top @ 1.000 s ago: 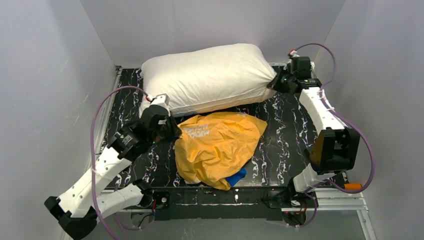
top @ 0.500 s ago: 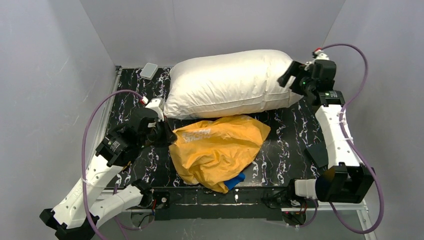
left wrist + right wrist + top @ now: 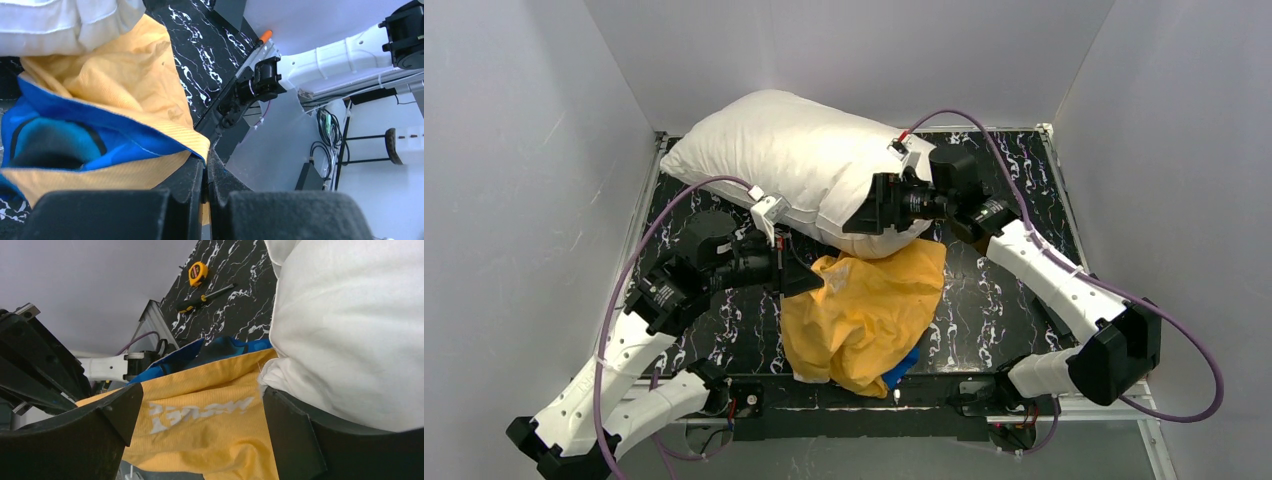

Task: Put the pillow into the pillowcase
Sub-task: Move the pillow to the corner of the board.

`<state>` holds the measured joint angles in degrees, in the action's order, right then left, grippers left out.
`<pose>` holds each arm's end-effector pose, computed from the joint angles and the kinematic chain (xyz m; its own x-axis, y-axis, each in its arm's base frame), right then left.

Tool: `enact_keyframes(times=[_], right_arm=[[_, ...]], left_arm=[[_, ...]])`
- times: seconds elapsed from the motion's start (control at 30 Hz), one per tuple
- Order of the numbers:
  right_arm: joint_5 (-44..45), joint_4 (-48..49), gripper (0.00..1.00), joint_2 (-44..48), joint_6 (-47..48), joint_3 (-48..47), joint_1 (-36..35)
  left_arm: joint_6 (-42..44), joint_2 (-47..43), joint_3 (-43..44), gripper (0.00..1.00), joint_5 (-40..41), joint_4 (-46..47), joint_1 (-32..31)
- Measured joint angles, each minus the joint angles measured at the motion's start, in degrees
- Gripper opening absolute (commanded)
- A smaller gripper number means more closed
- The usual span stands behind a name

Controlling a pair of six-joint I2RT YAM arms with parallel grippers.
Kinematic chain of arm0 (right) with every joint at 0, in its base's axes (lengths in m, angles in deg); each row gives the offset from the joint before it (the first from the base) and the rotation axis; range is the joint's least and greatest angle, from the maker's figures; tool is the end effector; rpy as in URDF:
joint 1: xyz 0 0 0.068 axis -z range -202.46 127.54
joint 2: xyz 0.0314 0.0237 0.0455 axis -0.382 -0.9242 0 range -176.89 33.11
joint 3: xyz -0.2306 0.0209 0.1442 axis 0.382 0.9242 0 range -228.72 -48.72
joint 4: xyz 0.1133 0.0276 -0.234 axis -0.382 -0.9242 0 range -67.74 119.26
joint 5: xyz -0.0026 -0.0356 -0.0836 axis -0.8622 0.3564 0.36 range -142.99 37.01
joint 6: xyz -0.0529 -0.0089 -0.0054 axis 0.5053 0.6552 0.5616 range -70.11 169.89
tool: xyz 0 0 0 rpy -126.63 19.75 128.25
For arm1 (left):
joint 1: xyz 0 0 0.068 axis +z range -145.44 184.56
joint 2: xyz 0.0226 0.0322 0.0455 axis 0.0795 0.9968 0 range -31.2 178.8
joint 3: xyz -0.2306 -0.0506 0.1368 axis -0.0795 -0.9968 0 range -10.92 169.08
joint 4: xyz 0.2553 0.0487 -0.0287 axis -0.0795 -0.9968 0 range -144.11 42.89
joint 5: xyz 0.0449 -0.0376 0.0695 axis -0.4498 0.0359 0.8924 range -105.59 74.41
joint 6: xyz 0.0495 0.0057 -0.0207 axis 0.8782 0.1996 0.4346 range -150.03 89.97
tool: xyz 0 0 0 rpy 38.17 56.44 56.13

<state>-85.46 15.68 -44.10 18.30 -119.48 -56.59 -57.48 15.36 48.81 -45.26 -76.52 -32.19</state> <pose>0.2454 0.1895 0.3674 -0.7084 0.0538 -0.7038 -0.6101 0.4546 0.6489 0.1210 -0.1122 0.3900 -0.6141 -0.0413 -0.7881 0.6959 0.4426 -0.5655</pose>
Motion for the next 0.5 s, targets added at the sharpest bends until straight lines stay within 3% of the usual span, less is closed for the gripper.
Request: enact_keyframes(times=[0.17, 0.5], right_arm=[[5.6, -3.0, 0.98, 1.3, 0.0, 0.1, -1.5], [43.1, -21.4, 0.98, 1.2, 11.9, -5.6, 0.7]], left_arm=[[0.5, 0.9, 0.0, 0.0, -1.7, 0.5, 0.0], [1.7, -0.8, 0.0, 0.0, 4.1, -4.1, 0.0]])
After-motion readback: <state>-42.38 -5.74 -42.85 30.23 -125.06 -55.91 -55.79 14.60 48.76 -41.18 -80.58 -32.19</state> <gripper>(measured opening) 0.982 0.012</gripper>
